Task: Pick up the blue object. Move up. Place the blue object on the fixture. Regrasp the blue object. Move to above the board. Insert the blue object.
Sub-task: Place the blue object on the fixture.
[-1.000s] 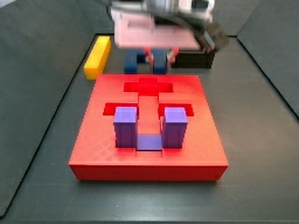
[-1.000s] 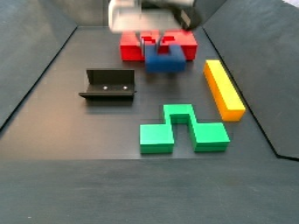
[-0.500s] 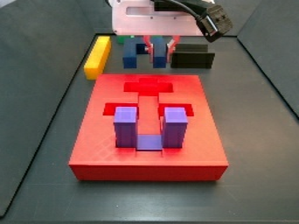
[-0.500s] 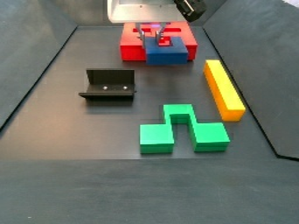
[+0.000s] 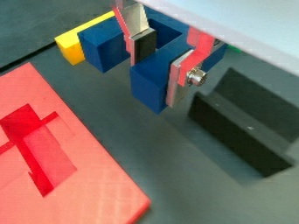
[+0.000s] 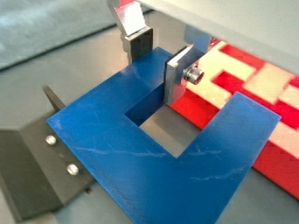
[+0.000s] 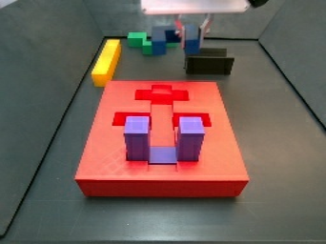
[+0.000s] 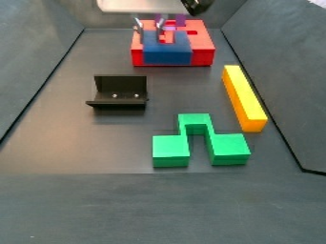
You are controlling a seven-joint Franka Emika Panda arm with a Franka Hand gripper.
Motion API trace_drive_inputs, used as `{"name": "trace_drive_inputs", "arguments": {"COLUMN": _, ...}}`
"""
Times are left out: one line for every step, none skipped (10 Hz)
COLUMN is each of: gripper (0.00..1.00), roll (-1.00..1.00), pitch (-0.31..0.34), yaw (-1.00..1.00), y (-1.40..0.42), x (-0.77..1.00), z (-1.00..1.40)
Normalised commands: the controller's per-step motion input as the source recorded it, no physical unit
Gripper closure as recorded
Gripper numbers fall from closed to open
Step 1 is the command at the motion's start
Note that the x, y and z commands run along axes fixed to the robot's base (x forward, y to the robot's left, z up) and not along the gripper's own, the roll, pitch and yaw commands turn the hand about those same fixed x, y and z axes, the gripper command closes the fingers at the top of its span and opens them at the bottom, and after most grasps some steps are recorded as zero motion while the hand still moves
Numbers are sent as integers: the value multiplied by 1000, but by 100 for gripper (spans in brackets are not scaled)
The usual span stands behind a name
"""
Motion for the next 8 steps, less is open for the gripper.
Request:
{"name": "trace_drive_inputs", "arguments": {"gripper": 100, "roll": -60, "pitch": 503, "yaw": 0, "y": 154, "x": 514, "z": 343}}
{"name": "trace_drive_inputs", "arguments": {"gripper": 100, "roll": -229, "pitch": 597, "yaw": 0, "y": 303, "x": 574, "z": 406}}
{"name": "trace_drive_inputs", "arguments": {"gripper": 100, "roll": -449, "pitch": 517, "yaw": 0, "y": 320, "x": 563, "z": 389}}
{"name": "trace_drive_inputs", "arguments": {"gripper": 100, "roll": -574, "pitch": 474, "yaw": 0, "y": 274, "x": 531, "z": 357}}
{"name": "trace_drive_inputs", "arguments": {"gripper": 100, "roll": -606, "pitch": 423, "yaw": 0, "y": 220, "x": 489, "z": 294}}
{"name": "trace_drive_inputs", "arguments": {"gripper": 100, "roll": -694, "pitch": 363, "yaw": 0, "y": 206, "x": 520, "z": 211}}
{"name": "trace_drive_inputs", "arguments": {"gripper": 100, "roll": -711, "pitch": 171, "yaw": 0, "y": 169, "x": 486, "z": 163}}
{"name": "trace_drive_inputs", "arguments": {"gripper": 100, "roll": -706, "pitch": 0, "yaw": -83, "y": 171, "x": 571, "z": 86}}
